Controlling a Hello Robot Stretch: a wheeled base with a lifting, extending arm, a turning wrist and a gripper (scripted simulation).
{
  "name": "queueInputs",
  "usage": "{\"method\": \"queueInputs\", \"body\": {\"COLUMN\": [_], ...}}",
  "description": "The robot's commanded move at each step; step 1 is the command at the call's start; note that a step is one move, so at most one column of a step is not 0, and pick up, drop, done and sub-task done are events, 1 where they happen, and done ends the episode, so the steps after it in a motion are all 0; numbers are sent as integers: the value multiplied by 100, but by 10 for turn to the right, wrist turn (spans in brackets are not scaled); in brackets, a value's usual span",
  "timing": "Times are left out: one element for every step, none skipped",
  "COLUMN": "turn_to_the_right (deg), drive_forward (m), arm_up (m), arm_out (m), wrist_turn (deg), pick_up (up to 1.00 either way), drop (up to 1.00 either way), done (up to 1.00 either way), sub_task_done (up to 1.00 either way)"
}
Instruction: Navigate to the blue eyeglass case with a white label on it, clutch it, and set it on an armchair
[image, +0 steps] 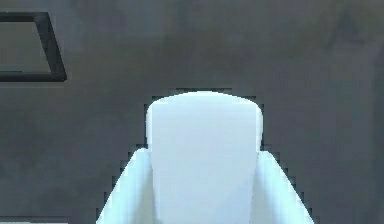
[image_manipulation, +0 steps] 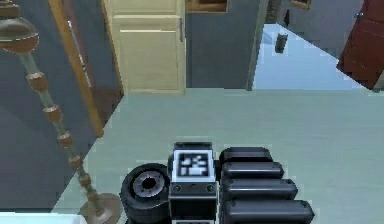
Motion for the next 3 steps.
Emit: {"method": "queueInputs", "body": {"turn_to_the_right": [180, 30, -450], "drive_forward": [0, 0, 0], "arm_up": [0, 0, 0], "arm_out": [0, 0, 0], "wrist_turn": [0, 0, 0], "pick_up": [0, 0, 0], "drop": [0, 0, 0], "done": [0, 0, 0], "sub_task_done": [0, 0, 0]}}
